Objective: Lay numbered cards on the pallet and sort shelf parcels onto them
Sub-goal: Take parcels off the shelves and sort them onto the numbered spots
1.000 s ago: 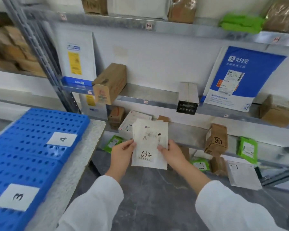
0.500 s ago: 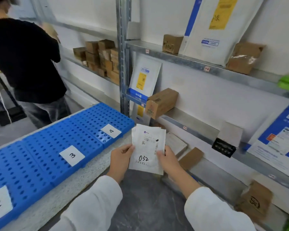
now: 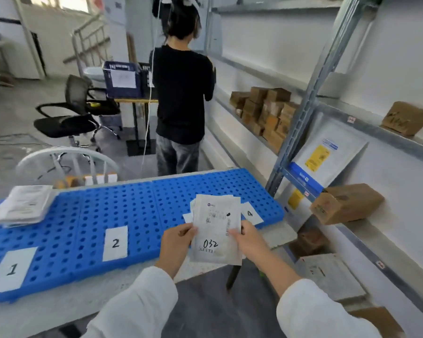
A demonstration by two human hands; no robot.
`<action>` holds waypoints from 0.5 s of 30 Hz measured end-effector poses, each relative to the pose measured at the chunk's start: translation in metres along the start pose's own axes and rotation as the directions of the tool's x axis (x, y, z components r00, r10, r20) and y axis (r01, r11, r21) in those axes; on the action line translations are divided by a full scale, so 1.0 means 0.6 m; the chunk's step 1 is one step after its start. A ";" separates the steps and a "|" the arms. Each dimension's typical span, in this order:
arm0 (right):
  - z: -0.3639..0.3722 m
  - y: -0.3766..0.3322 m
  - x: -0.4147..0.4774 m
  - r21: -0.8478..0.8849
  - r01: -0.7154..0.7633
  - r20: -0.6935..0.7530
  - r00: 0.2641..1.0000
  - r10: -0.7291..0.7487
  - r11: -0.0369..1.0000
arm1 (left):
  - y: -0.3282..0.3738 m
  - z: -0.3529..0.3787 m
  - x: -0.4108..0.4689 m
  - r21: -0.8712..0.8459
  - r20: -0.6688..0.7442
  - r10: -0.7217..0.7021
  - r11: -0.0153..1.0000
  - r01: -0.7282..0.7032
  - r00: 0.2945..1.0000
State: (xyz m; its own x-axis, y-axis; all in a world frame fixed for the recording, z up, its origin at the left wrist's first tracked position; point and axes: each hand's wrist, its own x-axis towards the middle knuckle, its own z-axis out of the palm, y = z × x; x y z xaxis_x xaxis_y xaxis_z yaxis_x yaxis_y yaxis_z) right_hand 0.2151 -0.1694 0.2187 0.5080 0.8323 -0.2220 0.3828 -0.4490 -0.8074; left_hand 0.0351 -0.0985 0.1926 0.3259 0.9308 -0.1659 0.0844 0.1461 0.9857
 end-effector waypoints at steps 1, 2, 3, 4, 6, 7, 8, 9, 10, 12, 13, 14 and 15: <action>0.019 -0.019 0.016 -0.011 0.017 0.020 1.000 -0.017 1.000 | 0.002 -0.021 0.014 -0.008 -0.036 -0.006 1.000 0.006 0.999; 0.039 -0.037 0.033 -0.015 0.021 0.040 0.999 -0.020 1.000 | 0.006 -0.041 0.028 -0.021 -0.069 -0.011 1.000 0.009 0.998; 0.060 -0.056 0.049 -0.011 0.017 0.058 0.998 -0.016 1.000 | 0.010 -0.063 0.043 -0.040 -0.094 -0.009 0.999 0.006 0.996; 0.083 -0.074 0.064 -0.004 0.007 0.073 0.997 -0.006 1.000 | 0.013 -0.085 0.059 -0.055 -0.115 -0.002 0.998 -0.004 0.993; 0.131 -0.108 0.096 0.010 -0.006 0.089 0.996 0.005 1.000 | 0.019 -0.133 0.095 -0.048 -0.151 0.014 0.999 -0.022 0.988; 0.154 -0.126 0.113 0.023 -0.006 0.097 0.995 0.004 1.000 | 0.023 -0.158 0.115 -0.041 -0.164 0.019 0.999 -0.026 0.986; 0.177 -0.143 0.130 0.038 -0.007 0.104 0.995 0.003 0.999 | 0.026 -0.183 0.135 -0.038 -0.174 0.021 0.999 -0.028 0.985; 0.200 -0.160 0.146 0.046 -0.008 0.109 0.994 0.003 0.999 | 0.028 -0.207 0.155 -0.028 -0.181 0.024 0.999 -0.029 0.983; 0.223 -0.177 0.162 0.052 -0.010 0.112 0.994 0.004 0.999 | 0.029 -0.230 0.175 -0.017 -0.187 0.030 0.999 -0.033 0.982; 0.268 -0.209 0.194 0.051 -0.011 0.113 0.994 0.005 0.999 | 0.030 -0.276 0.215 0.005 -0.206 0.044 0.999 -0.044 0.978; 0.291 -0.227 0.210 0.046 -0.010 0.118 0.993 0.005 0.999 | 0.031 -0.299 0.235 0.010 -0.222 0.045 0.999 -0.044 0.974; 0.314 -0.244 0.225 0.039 -0.009 0.126 0.992 0.004 0.999 | 0.032 -0.323 0.254 0.012 -0.236 0.043 0.999 -0.041 0.971; 0.335 -0.261 0.241 0.028 -0.005 0.134 0.991 0.001 1.000 | 0.032 -0.346 0.273 0.012 -0.246 0.040 0.999 -0.038 0.969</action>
State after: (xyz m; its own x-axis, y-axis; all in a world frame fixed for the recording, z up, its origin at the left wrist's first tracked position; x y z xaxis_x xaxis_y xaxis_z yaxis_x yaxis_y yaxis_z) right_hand 0.0732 0.0866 0.2031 0.4001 0.8679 -0.2946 0.3586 -0.4440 -0.8211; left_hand -0.1056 0.1262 0.1909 0.0876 0.9897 -0.1134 0.0832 0.1062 0.9909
